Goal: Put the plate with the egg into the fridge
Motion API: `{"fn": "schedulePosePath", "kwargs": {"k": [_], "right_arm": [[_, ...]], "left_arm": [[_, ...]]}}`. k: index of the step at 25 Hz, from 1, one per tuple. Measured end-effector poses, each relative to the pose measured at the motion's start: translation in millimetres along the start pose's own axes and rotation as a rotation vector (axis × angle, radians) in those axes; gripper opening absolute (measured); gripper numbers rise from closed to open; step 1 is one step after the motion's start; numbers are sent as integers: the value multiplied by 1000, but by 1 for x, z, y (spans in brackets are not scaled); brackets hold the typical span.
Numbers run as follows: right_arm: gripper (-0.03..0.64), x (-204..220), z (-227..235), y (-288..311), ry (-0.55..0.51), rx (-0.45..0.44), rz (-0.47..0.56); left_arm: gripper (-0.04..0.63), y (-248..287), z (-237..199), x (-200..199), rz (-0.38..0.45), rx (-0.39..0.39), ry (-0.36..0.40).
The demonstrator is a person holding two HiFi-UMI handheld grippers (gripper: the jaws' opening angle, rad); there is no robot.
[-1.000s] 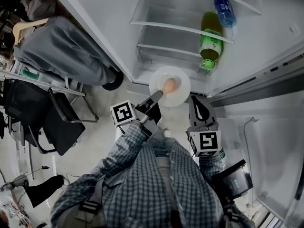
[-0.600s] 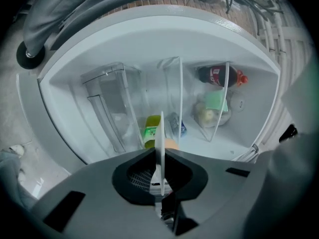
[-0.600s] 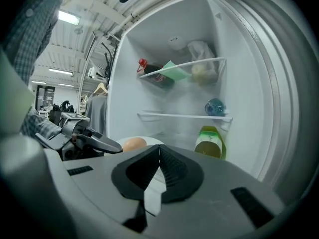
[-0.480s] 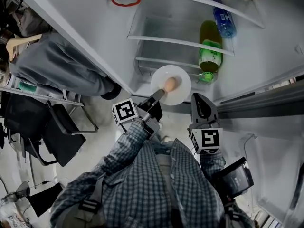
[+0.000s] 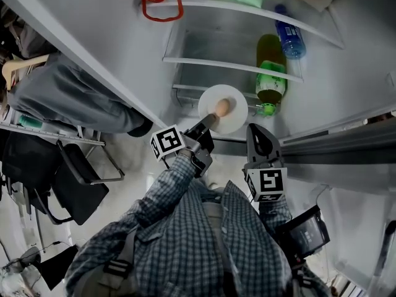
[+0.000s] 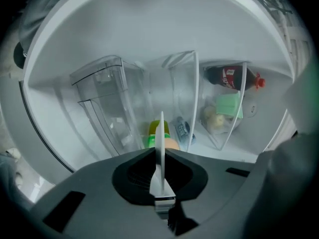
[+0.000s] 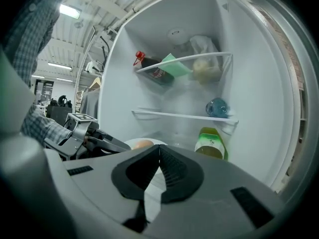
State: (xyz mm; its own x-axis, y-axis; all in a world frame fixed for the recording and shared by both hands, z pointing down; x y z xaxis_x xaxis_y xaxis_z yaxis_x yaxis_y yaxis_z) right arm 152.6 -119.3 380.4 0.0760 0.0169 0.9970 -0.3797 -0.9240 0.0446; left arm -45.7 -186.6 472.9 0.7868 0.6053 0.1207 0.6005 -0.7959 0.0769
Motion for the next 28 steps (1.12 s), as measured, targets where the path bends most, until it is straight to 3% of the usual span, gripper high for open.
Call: {"fn": "schedulePosePath", "kwargs": {"k": [28], "right_arm": [[6,20,-5,27,-130,-57,-119]], "left_arm": [[29,51,-29,-23,60,-65,-72]]}}
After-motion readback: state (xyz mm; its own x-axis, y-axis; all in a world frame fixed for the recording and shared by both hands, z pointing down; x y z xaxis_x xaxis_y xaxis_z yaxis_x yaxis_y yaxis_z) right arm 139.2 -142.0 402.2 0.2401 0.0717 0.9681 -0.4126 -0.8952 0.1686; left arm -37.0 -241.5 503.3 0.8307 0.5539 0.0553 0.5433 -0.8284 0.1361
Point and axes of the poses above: the fingertips, and each gripper's own axes: y forward along the fingers, z to its right, x out of its underside, the point moved 9 cm from there along -y, backward along the fingers, and after that the axes turned 11 degrees about z, right-handed, at the moved point
